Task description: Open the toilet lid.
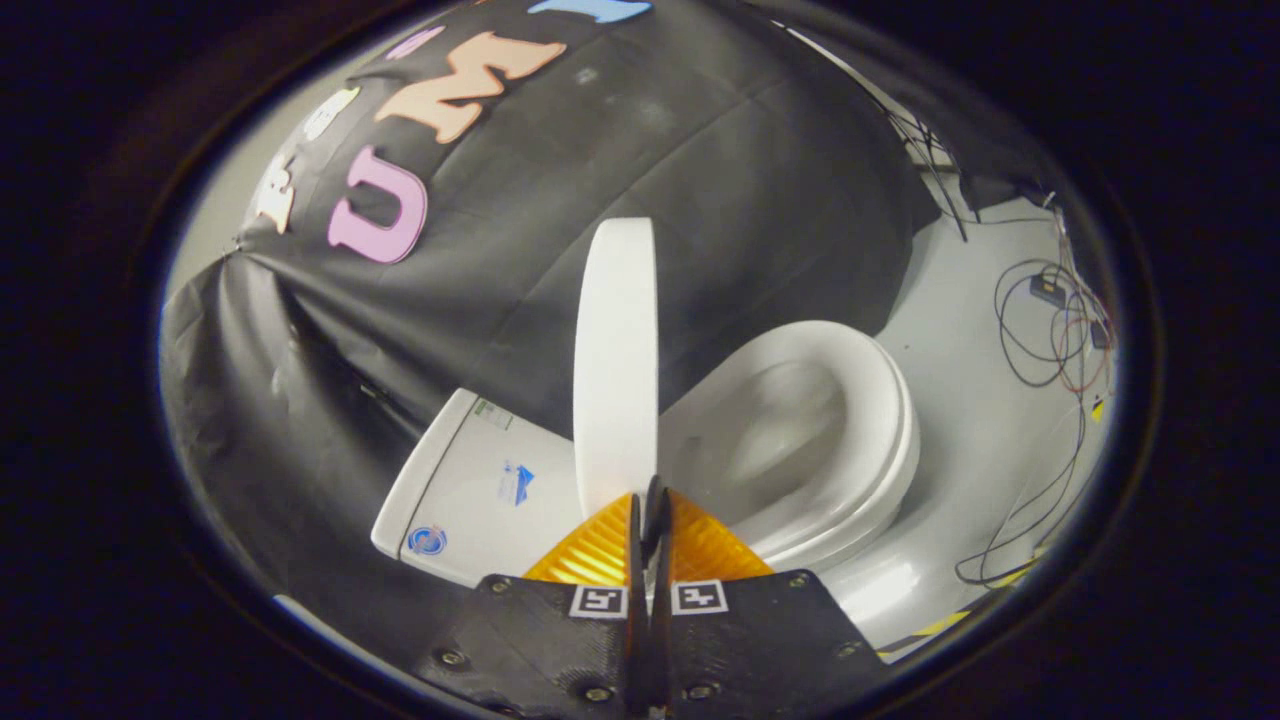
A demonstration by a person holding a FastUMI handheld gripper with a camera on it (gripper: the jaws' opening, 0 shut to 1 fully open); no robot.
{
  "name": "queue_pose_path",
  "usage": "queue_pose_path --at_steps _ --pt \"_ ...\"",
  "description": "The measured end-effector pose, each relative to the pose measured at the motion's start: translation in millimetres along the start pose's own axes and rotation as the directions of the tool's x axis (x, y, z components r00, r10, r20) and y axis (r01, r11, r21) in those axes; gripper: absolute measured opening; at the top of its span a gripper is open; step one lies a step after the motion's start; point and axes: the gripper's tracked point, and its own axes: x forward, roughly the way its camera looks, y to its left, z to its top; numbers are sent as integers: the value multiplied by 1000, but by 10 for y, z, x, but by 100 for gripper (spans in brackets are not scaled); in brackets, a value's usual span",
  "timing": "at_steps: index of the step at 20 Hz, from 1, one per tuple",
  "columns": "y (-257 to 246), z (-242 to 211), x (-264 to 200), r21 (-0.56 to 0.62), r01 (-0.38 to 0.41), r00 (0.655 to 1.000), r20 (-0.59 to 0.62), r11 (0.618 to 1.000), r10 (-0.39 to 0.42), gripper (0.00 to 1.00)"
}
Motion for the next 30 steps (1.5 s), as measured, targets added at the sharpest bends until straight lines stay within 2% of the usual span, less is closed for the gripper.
queue_pose_path --at_steps 4,9,12,15,20,30 --pt "78 6 -9 -54 39 999 17 998 -38 1" --pt "212 0 -35 -117 47 998 42 992 -43 2" --pt "390 5 -47 -206 52 997 70 977 -39 2" --pt "462 8 -58 -258 91 992 112 962 -64 2" --pt "603 -18 -48 -262 115 987 138 958 -81 2" --pt "983 -112 -53 -418 151 983 160 896 -90 2"
